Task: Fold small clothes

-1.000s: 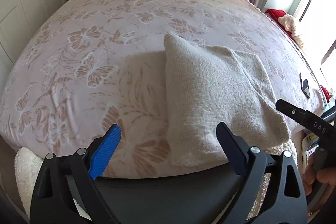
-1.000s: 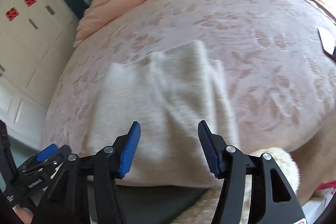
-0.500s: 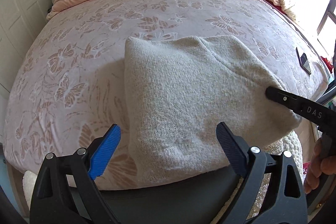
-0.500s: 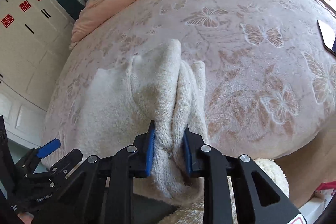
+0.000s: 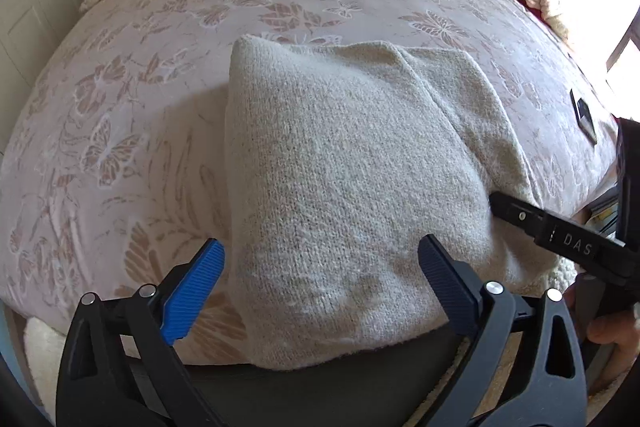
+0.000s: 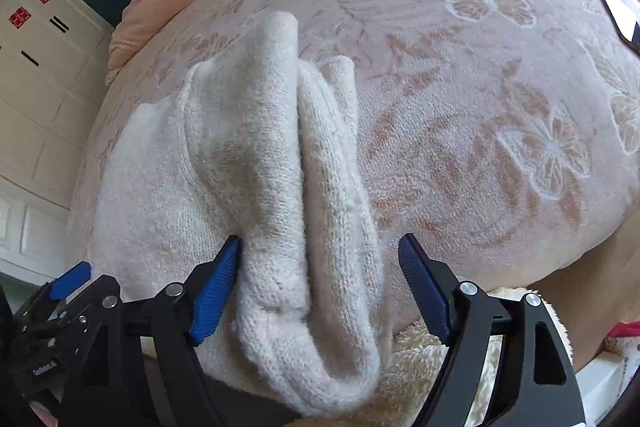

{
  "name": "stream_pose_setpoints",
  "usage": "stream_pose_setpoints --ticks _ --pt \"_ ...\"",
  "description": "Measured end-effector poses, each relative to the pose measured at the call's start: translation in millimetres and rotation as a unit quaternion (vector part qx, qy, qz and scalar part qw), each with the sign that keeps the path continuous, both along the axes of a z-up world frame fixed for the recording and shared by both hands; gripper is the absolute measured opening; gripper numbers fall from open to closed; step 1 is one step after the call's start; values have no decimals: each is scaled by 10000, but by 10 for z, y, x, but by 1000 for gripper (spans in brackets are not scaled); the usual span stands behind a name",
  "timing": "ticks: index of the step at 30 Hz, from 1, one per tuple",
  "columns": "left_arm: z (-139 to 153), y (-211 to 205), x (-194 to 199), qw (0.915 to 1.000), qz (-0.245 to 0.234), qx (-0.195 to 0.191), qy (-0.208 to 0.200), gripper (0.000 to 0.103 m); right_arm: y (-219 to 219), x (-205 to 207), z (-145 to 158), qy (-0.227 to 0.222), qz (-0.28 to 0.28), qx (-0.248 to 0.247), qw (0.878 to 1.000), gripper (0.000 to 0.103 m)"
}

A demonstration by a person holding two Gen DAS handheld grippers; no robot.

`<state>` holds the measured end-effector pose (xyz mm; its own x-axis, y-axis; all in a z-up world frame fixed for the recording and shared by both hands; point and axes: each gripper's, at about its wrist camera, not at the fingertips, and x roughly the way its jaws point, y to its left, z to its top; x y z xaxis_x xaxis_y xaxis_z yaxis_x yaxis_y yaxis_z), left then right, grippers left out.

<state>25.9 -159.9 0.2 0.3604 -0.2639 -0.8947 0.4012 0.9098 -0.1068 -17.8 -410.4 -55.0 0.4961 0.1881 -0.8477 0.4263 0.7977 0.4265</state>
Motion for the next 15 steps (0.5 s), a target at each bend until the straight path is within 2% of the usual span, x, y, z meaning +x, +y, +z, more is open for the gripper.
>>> stream_pose_setpoints --ticks 4,7,11,13,14,15 --pt "-382 233 277 9944 440 -542 787 98 -62 -1 -134 -142 -3 535 9985 88" --pt "-526 222 307 9919 257 -866 892 98 -44 20 -148 -230 122 667 9974 95" --pt "-573 159 311 9882 212 -1076 1068 98 -2 115 -153 -261 276 699 9968 94" --pt "-545 127 319 9872 165 -1086 1159 95 10 152 -146 -337 304 812 9957 88" --pt "-514 117 312 9875 156 -1055 1162 91 24 169 -143 -400 337 959 9940 67" --pt "-475 98 303 9882 130 -993 1157 89 40 184 -126 -394 264 993 9939 62"
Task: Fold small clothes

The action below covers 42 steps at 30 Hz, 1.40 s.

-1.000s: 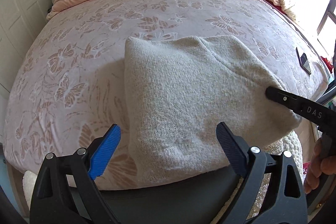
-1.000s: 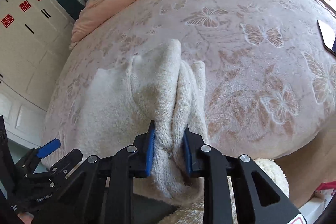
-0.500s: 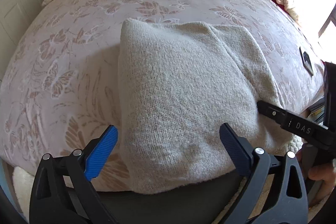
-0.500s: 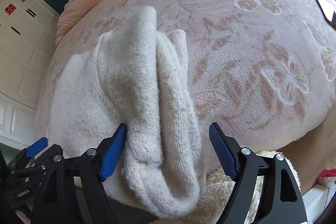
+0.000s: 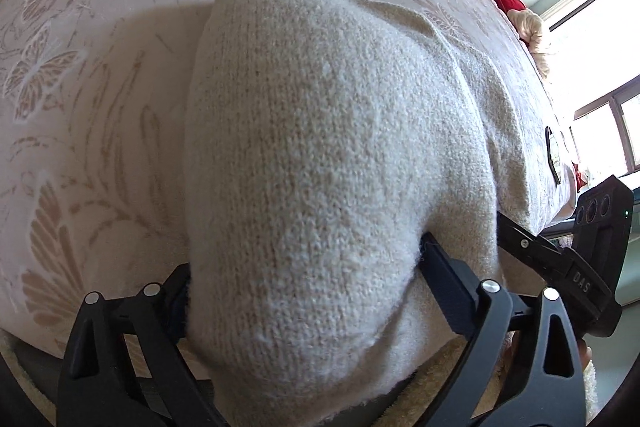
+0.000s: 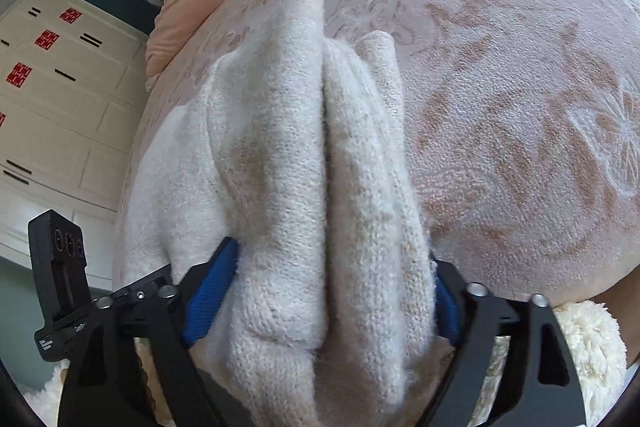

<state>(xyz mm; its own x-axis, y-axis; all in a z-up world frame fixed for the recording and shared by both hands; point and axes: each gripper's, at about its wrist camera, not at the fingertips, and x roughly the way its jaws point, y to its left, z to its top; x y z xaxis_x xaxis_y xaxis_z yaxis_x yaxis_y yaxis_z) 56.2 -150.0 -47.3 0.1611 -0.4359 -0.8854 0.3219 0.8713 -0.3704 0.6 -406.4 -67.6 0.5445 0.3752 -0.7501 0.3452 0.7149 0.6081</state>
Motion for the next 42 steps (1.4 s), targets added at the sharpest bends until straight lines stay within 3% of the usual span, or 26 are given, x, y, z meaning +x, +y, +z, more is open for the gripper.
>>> stream_pose_setpoints --ticks 1,3,5,7,14,20,25,30,37,42 --pt "48 -24 -13 9999 -62 103 -29 83 30 -2 32 -6 -41 -74 10000 59" --pt "167 -97 -56 9988 -295 351 -170 73 87 -29 129 -75 -145 -194 9997 43" --pt "299 -168 -114 9960 -554 599 -357 61 126 -58 217 -107 -319 -202 9992 38" --pt "436 -223 -182 9931 -744 737 -519 55 142 -109 317 -156 -409 -233 9988 36" --pt "758 -208 -388 9896 -983 768 -714 52 235 -393 586 -234 -564 -229 9979 35" --pt "634 -147 -524 9894 -1008 854 -598 52 245 -567 451 -36 -603 -137 9981 35" --pt "719 -113 -576 9889 -995 877 -662 51 315 -593 643 -214 -482 -215 9984 35" --pt "970 -65 -602 9891 -983 778 -769 51 384 -612 1040 -582 -407 -364 9968 34" --pt "1618 47 -651 9859 -935 312 -1351 50 475 -691 1787 -1386 -471 -666 9870 33" --pt "2241 150 -672 9739 -983 -125 -2041 50 540 -812 2450 -2212 -610 -954 9686 33"
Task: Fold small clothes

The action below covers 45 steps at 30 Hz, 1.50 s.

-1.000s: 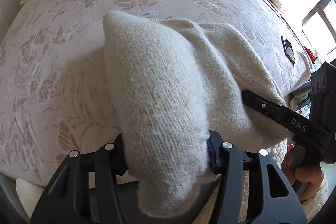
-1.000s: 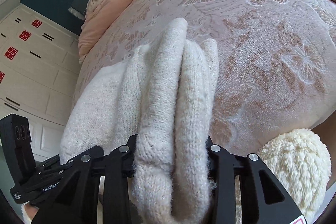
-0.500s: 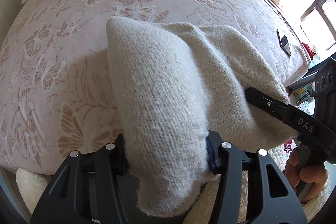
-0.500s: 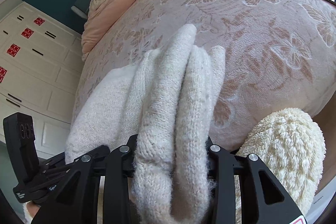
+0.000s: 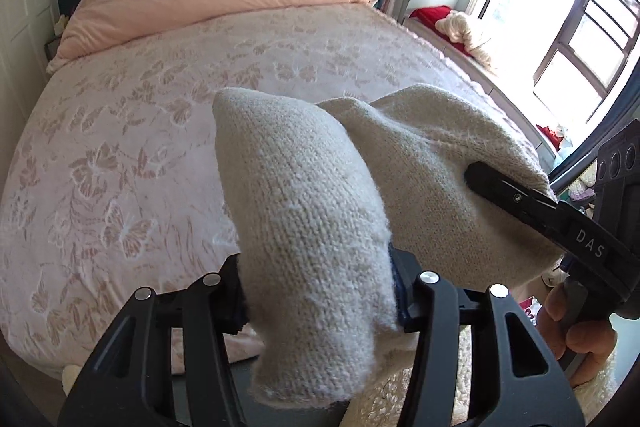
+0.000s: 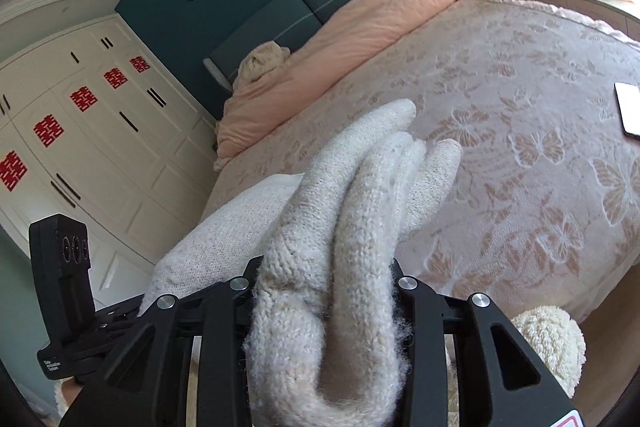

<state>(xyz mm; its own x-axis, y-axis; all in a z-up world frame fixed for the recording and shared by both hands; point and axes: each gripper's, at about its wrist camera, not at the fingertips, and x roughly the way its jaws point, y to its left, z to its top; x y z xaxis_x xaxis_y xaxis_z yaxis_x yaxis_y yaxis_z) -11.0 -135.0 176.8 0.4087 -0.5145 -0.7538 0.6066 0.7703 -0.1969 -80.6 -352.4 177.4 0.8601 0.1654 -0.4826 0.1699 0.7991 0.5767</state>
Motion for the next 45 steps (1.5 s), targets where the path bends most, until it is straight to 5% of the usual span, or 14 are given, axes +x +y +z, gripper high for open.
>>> stream_pose_setpoints --ticks 5,10,16,20,24,27,29,31,33,40,42,43,45 --pt "734 209 31 9952 -212 -674 -679 50 141 -32 815 -1002 -15 -488 9938 33" --pt "1438 555 -14 9806 -144 -1179 -1563 50 448 45 1539 -1901 218 -969 9767 33" --pt "1762 1099 52 9656 237 -1254 -2264 53 799 459 1698 -2159 651 -935 9697 34" --pt "1263 1390 351 9734 588 -1126 -1904 65 960 1031 930 -1254 965 -503 9861 48" --pt "-106 1668 880 9874 1018 -973 -721 93 986 1418 -702 789 787 -107 9937 53" --pt "-1252 2015 1027 9807 1868 -343 467 84 928 1200 -1534 1821 546 67 9817 54" --pt "-1587 2323 959 9688 2197 -604 976 82 871 1063 -1670 1916 496 200 9800 54" --pt "-1629 2561 886 9559 2503 -1095 1082 85 865 1114 -1630 1879 521 36 9808 57" --pt "-1583 2670 929 9462 2669 -1469 1089 91 868 1274 -1587 1831 565 -43 9815 71" --pt "-1810 2217 1404 9531 2399 -1230 1373 96 1031 1997 -2097 2461 864 529 9639 76" --pt "-2058 2098 1505 9505 2368 -1060 1708 83 1124 2087 -2265 2626 1080 746 9559 56" --pt "-2154 2044 1532 9504 2310 -940 1858 64 1150 2094 -2212 2574 1028 616 9588 43" --pt "-2092 2012 1500 9539 2303 -851 1728 58 1181 2054 -1917 2106 1116 452 9701 30"
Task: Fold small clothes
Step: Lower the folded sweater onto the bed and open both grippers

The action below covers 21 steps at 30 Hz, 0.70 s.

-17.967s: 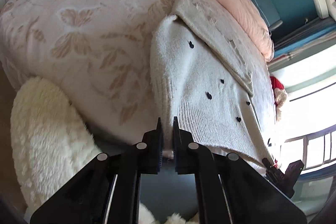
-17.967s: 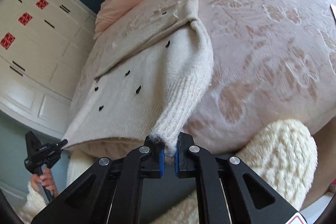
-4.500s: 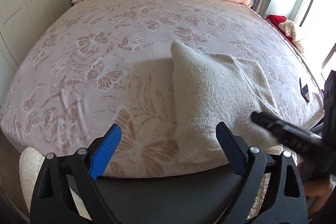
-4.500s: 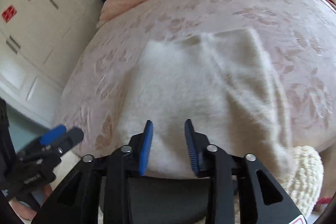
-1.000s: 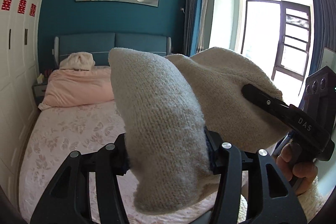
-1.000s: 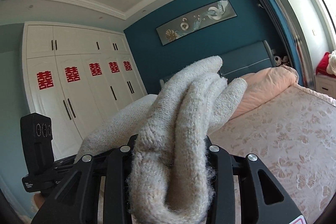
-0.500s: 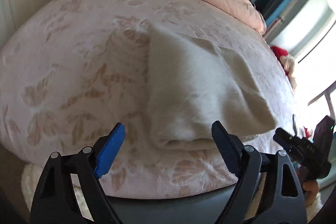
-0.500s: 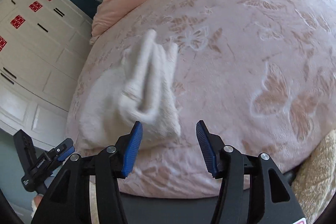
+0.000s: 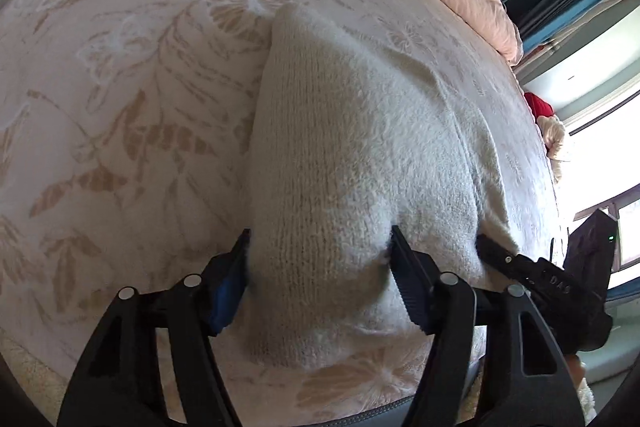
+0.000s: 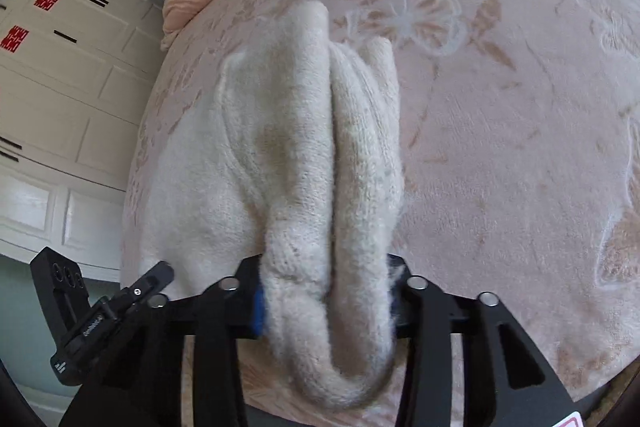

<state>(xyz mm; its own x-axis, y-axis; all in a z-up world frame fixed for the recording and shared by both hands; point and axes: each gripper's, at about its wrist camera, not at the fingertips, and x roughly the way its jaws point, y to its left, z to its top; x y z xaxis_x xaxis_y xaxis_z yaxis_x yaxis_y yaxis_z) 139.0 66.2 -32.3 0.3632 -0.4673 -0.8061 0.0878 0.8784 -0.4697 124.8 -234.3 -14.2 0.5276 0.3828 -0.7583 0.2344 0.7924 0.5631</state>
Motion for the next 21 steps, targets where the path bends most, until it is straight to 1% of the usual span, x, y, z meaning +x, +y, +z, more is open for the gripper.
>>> stream_pose_setpoints --ticks 1,2,3,4,5,6,7,8,9,10,11,13,14,15,16,17,18,20,21 --pt "92 5 -27 9999 -46 -46 -113 52 11 -31 170 -275 60 -105 9995 29" --pt "190 7 -60 9997 -120 -57 -224 51 21 -64 316 -486 121 -270 9984 27" --pt "246 14 -74 9993 -176 -63 -311 51 19 -90 398 -618 166 -436 9970 27" --pt "268 13 -85 9991 -217 -83 -349 51 5 -114 398 -637 187 -573 9961 27" --pt "249 -9 -95 9991 -274 -85 -328 51 -13 -113 292 -474 209 -667 9964 28" --pt "191 -63 -98 9989 -366 16 -293 52 -24 -88 79 -138 277 -789 9964 29" --pt "91 -135 -103 9983 -457 241 -257 54 -27 -64 -178 320 416 -953 9941 33" --pt "-19 -215 -98 9973 -508 490 -219 60 -54 -89 -328 464 419 -902 9940 39" --pt "-92 -247 -130 9968 -528 559 -237 61 -128 -171 -296 306 190 -697 9969 41" --pt "-90 -237 -170 9973 -433 522 -268 62 -177 -227 -188 270 0 -498 9984 43" --pt "-40 -217 -204 9975 -322 550 -311 65 -202 -294 -64 206 -151 -481 9985 43" --pt "112 -203 -274 9957 -305 750 -450 64 -187 -457 292 -289 -336 -860 9953 43" --pt "203 -197 -324 9939 -304 878 -601 64 -144 -520 435 -505 -282 -1072 9926 39" --pt "287 -200 -378 9911 -303 1037 -777 64 -78 -554 519 -588 -144 -1277 9900 25" --pt "346 -212 -417 9882 -284 1220 -881 65 -4 -560 533 -586 5 -1481 9872 19" --pt "360 -227 -440 9853 -233 1437 -895 66 73 -554 473 -514 194 -1652 9847 15" --pt "330 -243 -440 9834 -200 1612 -813 66 153 -521 315 -291 419 -1782 9827 10" --pt "157 -266 -409 9814 -163 1844 -503 69 262 -469 -154 289 737 -2025 9761 10" --pt "52 -272 -391 9813 -149 1884 -354 71 267 -513 -242 143 735 -2049 9759 10"
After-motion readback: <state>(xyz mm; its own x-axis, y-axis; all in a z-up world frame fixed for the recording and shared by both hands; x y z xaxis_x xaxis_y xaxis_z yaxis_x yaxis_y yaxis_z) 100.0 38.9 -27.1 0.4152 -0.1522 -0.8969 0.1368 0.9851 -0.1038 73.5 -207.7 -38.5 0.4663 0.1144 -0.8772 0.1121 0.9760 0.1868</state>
